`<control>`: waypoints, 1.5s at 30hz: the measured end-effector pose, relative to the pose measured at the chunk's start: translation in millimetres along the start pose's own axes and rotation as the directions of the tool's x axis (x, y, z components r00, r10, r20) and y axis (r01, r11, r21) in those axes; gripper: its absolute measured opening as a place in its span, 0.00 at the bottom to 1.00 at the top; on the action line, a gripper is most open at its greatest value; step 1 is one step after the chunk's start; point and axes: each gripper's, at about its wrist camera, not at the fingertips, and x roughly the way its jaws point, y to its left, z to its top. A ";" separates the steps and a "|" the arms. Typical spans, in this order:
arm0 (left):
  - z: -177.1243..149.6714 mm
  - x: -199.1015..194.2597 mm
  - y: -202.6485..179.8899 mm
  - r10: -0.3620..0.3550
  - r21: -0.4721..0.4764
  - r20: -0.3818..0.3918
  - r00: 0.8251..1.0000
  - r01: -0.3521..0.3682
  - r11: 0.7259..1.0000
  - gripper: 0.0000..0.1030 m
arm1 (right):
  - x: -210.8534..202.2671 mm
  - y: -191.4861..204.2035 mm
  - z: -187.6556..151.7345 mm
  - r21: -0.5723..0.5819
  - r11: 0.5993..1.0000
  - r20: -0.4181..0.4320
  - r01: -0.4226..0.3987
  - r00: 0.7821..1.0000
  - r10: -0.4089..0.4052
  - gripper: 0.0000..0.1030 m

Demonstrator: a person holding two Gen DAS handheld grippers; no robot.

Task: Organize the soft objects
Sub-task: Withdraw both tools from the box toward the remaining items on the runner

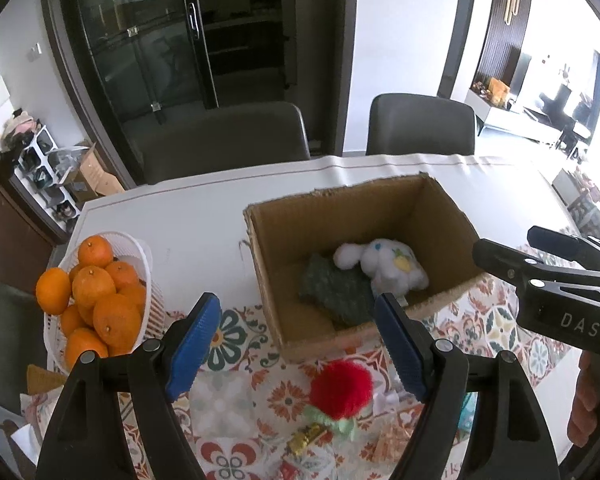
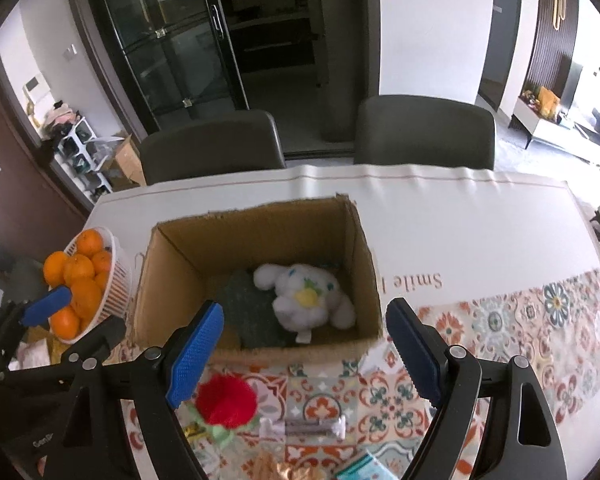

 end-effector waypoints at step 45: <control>-171.1 37.0 10.1 -0.039 0.051 -0.390 0.920 0.064 0.997 0.77 | 41.4 23.0 -176.7 0.071 0.997 -0.364 -0.025 0.930 0.049 0.82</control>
